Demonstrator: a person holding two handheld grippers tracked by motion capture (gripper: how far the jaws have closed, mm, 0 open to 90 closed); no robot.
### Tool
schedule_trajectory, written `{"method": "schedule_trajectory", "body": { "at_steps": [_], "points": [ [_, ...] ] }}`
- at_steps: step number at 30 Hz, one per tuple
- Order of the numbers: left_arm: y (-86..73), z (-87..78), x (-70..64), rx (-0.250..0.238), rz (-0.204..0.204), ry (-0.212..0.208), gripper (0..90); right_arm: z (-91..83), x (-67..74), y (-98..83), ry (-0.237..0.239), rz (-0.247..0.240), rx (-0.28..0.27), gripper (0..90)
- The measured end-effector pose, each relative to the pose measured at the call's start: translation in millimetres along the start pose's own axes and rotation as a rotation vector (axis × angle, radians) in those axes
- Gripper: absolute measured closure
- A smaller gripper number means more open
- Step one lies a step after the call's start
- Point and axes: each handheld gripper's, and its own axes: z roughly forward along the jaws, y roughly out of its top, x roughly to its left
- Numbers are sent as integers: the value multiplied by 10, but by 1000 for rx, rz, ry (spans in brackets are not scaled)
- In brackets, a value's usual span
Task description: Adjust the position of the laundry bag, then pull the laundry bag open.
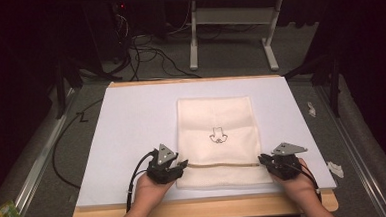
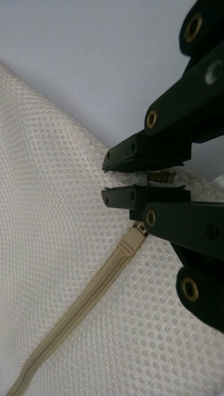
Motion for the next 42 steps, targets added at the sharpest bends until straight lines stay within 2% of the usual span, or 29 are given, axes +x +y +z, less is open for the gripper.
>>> {"method": "schedule_trajectory", "body": {
  "at_steps": [1, 3, 8, 11, 14, 15, 17, 20, 21, 22, 23, 24, 25, 26, 27, 28, 29, 33, 36, 38, 40, 41, 42],
  "points": [
    [0, -5, 2, -8, 0, 6, 507, 0, 0, 0, 0, 0, 0, 789],
    [-2, -15, 4, -35, 5, 30, 452, -53, -24, 16, -3, 19, -25, 748],
    [-5, -4, 30, -47, 7, 28, 418, -161, -85, 35, -6, 72, -72, 694],
    [-15, -25, 56, -71, -1, 37, 411, -255, -117, 27, -19, 108, -97, 635],
    [-19, -59, 61, -85, -8, 21, 419, -335, -112, -19, -24, 119, -109, 595],
    [-24, -87, 52, -115, -2, 17, 428, -358, -106, -54, -21, 124, -107, 580],
    [-17, -93, 47, -133, -1, 0, 443, -406, -89, -124, -28, 120, -98, 550],
    [2, -75, 31, -133, 0, -8, 444, -452, -85, -177, -26, 122, -98, 525],
    [30, -55, -11, -131, 18, -22, 445, -476, -98, -188, -27, 128, -113, 495],
    [30, -55, -11, -131, 18, -22, 445, -476, -98, -188, -27, 128, -113, 495],
    [85, -30, -77, -93, 34, -30, 445, -472, -112, -189, -30, 141, -129, 449],
    [85, -30, -77, -93, 34, -30, 444, -472, -112, -189, -30, 141, -129, 449],
    [135, 8, -130, -74, 26, -55, 437, -431, -125, -193, -18, 147, -123, 456],
    [135, 8, -130, -74, 26, -55, 413, -431, -125, -193, -18, 147, -123, 456],
    [174, 55, -178, -67, 11, -80, 392, -394, -127, -201, -25, 129, -119, 470],
    [174, 55, -178, -67, 11, -80, 375, -394, -127, -201, -25, 129, -119, 470],
    [226, 115, -228, -51, 1, -103, 362, -361, -125, -211, -35, 128, -110, 468],
    [301, 210, -335, -77, 7, -129, 386, -343, -139, -214, -43, 141, -107, 432],
    [324, 285, -389, -88, 3, -136, 401, -338, -162, -209, -31, 160, -111, 431],
    [386, 403, -499, -89, 17, -144, 412, -316, -185, -190, -31, 194, -111, 436],
    [411, 440, -538, -85, 20, -152, 420, -310, -187, -186, -30, 198, -114, 441],
    [458, 515, -622, -77, 31, -166, 429, -291, -175, -175, -22, 201, -110, 458],
    [458, 515, -622, -77, 31, -166, 435, -291, -175, -175, -22, 201, -110, 458]
  ]
}}
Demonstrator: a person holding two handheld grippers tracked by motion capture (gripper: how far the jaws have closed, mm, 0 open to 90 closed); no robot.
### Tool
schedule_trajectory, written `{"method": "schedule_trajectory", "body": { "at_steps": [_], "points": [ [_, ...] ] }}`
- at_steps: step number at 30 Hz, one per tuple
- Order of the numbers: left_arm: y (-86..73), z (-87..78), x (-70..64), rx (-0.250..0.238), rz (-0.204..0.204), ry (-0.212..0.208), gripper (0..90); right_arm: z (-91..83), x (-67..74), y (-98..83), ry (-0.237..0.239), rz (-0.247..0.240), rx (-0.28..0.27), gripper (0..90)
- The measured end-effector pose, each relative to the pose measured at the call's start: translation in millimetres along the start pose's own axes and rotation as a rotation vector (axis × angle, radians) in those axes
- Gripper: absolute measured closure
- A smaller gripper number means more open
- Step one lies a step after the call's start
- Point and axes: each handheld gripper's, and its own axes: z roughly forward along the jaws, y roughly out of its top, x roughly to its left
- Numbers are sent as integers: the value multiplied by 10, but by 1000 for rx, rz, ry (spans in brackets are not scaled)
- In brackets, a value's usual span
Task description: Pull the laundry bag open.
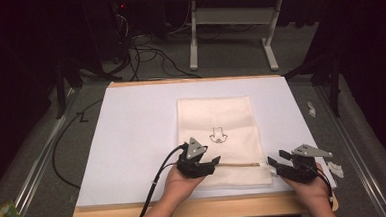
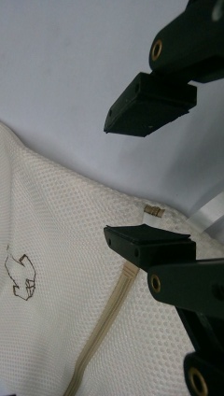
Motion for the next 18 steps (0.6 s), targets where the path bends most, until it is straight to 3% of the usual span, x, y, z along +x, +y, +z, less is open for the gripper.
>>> {"method": "schedule_trajectory", "body": {
  "at_steps": [3, 8, 9, 14, 18],
  "points": [
    [60, 171, -135, 25, 12, -36, 444, 58, 48, 7, 25, -21, 25, 504],
    [90, 279, -241, 41, 19, -84, 502, 119, 99, 29, 32, -44, 43, 551],
    [86, 305, -277, 44, 20, -95, 510, 155, 116, 35, 28, -72, 60, 583],
    [49, 285, -336, 77, 47, -101, 489, 190, 122, 9, -1, -80, 105, 656],
    [20, 226, -353, 76, 66, -91, 481, 183, 85, -12, 21, -51, 109, 651]
  ]
}}
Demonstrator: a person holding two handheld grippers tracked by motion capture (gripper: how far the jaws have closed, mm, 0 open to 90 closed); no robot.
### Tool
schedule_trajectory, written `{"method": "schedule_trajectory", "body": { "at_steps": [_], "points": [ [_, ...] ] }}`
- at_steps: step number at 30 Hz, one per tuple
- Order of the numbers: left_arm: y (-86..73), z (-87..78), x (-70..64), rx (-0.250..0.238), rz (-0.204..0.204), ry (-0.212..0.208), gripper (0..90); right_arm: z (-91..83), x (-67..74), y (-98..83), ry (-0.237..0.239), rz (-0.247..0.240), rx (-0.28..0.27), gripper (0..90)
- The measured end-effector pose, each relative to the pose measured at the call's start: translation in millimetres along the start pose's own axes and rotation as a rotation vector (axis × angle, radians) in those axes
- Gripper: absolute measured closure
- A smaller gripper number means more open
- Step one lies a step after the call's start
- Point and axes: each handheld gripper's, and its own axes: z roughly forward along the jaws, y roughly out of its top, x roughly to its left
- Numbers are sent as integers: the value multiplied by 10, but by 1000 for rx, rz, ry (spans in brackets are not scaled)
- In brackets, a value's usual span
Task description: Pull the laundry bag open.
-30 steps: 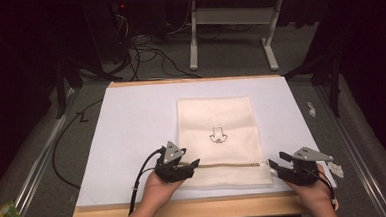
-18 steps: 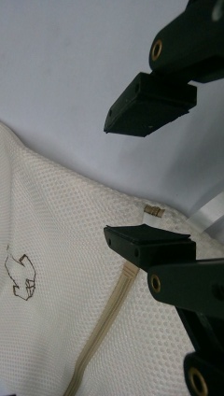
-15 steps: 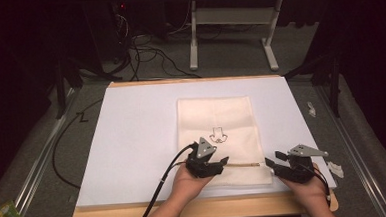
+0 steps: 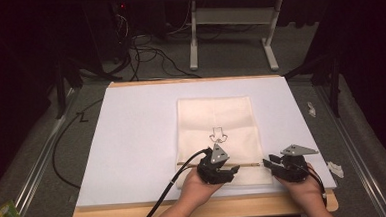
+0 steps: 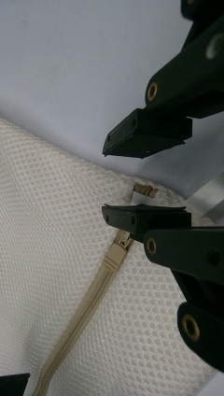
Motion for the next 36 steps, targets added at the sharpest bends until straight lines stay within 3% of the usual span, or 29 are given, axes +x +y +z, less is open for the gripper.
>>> {"method": "schedule_trajectory", "body": {
  "at_steps": [6, 12, 19, 21, 25, 36],
  "points": [
    [-13, -55, 46, -6, -20, -16, 476, 26, 47, -9, 11, -15, 20, 680],
    [-39, -84, 36, 4, 5, -29, 468, 32, 56, -15, 20, 21, 13, 674],
    [-47, -130, 52, -4, 2, -2, 465, 27, 45, -11, 24, 21, 10, 650],
    [-57, -147, 61, -25, -25, 8, 461, 35, 32, -19, 36, 27, 15, 648],
    [-70, -140, 63, -14, -6, 21, 457, 37, 21, -41, 49, 53, 8, 650],
    [-61, -171, 64, -23, -11, 6, 458, 52, 33, -29, 48, 32, 17, 768]
  ]
}}
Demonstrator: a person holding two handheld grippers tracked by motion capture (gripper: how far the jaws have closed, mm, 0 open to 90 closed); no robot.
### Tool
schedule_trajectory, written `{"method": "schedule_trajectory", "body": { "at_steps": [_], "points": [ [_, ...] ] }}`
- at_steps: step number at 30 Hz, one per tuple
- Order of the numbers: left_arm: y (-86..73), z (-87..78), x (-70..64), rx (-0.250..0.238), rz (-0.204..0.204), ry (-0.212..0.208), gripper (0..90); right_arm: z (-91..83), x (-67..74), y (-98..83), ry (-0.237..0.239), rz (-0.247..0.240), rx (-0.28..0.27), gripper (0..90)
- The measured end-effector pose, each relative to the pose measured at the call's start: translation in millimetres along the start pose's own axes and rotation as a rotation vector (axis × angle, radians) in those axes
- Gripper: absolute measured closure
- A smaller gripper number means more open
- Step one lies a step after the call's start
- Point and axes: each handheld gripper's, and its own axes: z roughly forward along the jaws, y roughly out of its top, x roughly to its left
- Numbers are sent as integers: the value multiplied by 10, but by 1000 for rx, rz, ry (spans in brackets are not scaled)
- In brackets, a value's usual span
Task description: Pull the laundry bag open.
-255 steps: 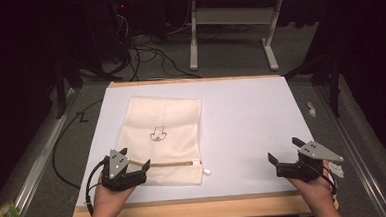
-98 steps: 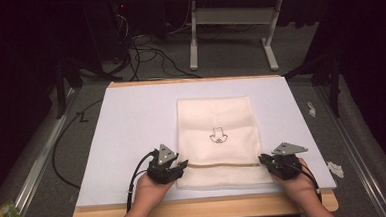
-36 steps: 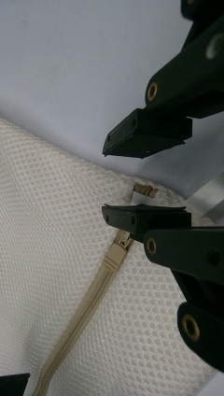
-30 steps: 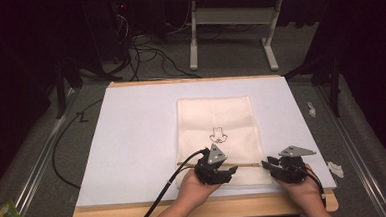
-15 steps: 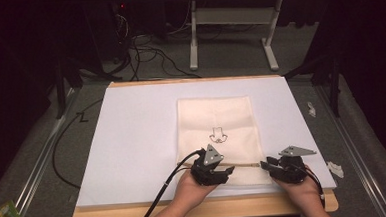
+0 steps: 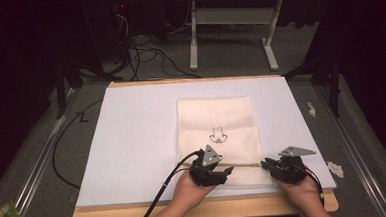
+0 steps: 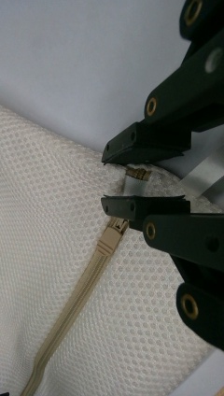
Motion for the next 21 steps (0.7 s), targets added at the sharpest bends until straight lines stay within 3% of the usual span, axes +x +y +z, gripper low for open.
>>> {"method": "schedule_trajectory", "body": {
  "at_steps": [6, 11, 21],
  "points": [
    [0, 36, -31, 8, 2, -9, 458, -2, -9, 10, 32, 0, 8, 836],
    [-5, 60, -50, 14, 1, -24, 466, -16, 10, 33, 22, -24, 0, 845],
    [27, 81, -70, 0, -43, -74, 526, -129, 95, 101, 3, -70, -81, 846]
  ]
}}
